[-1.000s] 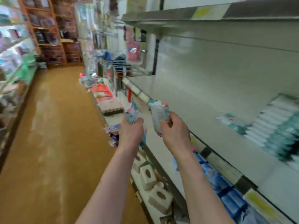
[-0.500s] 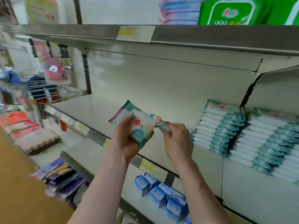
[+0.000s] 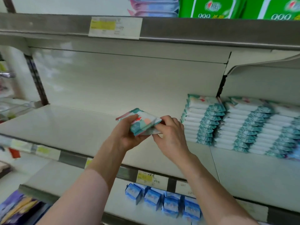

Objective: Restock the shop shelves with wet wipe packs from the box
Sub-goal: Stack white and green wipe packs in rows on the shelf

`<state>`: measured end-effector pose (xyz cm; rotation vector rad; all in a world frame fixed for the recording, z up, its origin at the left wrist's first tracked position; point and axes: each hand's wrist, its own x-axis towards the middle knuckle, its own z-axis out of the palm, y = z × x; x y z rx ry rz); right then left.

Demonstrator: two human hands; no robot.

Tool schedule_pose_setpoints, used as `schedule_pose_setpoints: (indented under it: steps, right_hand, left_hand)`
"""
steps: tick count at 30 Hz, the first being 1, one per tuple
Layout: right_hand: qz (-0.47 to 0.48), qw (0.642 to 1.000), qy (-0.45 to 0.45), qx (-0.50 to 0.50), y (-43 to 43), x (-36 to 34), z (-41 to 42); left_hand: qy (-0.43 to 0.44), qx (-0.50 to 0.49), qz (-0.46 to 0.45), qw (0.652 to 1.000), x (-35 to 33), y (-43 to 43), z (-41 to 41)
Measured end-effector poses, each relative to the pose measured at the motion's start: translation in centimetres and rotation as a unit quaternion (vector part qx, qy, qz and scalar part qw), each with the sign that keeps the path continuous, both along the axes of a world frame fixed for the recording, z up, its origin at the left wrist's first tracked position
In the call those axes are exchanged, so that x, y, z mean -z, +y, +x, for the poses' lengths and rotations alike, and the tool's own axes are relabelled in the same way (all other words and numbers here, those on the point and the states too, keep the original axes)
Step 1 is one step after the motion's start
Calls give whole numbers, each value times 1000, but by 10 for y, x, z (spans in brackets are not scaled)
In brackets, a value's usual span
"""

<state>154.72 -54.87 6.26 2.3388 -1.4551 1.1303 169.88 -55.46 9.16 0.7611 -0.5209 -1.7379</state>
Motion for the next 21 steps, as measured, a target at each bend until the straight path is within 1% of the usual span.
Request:
schedule_pose_setpoints:
  steps: [1,2,3,4,6,7,8,11,12,13,14,15,17,18,19,21]
  right_hand:
    - [68,996,-51,-37,-1,-4,-8]
    - [162,975,-136,-71,-1,-10,-17]
    - [248,938,-226,-86,-2,-16,-26]
    - [314,894,-307,-83,-5,-22,-34]
    - [382,826,-411,-55,-16,-29,-45]
    - [399,808,-430,-50,-20,-32,-46]
    - [416,800,-430,-47,-24,-34,-45]
    - [471,809,-348,-43,-33,-39,-42]
    - [484,809,-332,-40,-36,-41,-41]
    - [484,806,-340,-28,-40,-42,-42]
    - [475,797,-372,-10,-44,-42,-41]
    - [462,781,-420,8,-50,-40,-42]
    - [450,725,-522,7,-57,-36,-38]
    - [455,698,-553,-12,-59,-34,-34]
    - [459,681,-570,-26,-60,-31,-30]
    - [463,655,-594,-48,-62,-24,-24]
  left_hand:
    - [-13,3,1,1000,1,-5,2]
    - [-28,7,0,1000,2,-10,5]
    - [-43,10,2,999,2,-16,8]
    - [-57,13,6,998,2,-20,10]
    - [-85,31,11,996,1,-26,12]
    - [-99,46,13,994,1,-29,12]
    - [-116,63,14,991,0,-31,10]
    - [-158,99,22,982,-4,-38,5]
    - [-152,99,24,983,-5,-40,4]
    - [-130,96,23,987,-4,-43,5]
    - [-103,90,22,990,-2,-46,6]
    - [-81,87,23,993,1,-48,8]
    - [-69,98,25,992,9,-53,10]
    - [-68,109,24,991,13,-53,9]
    - [-67,120,20,990,15,-54,8]
    - [-70,127,11,989,18,-55,2]
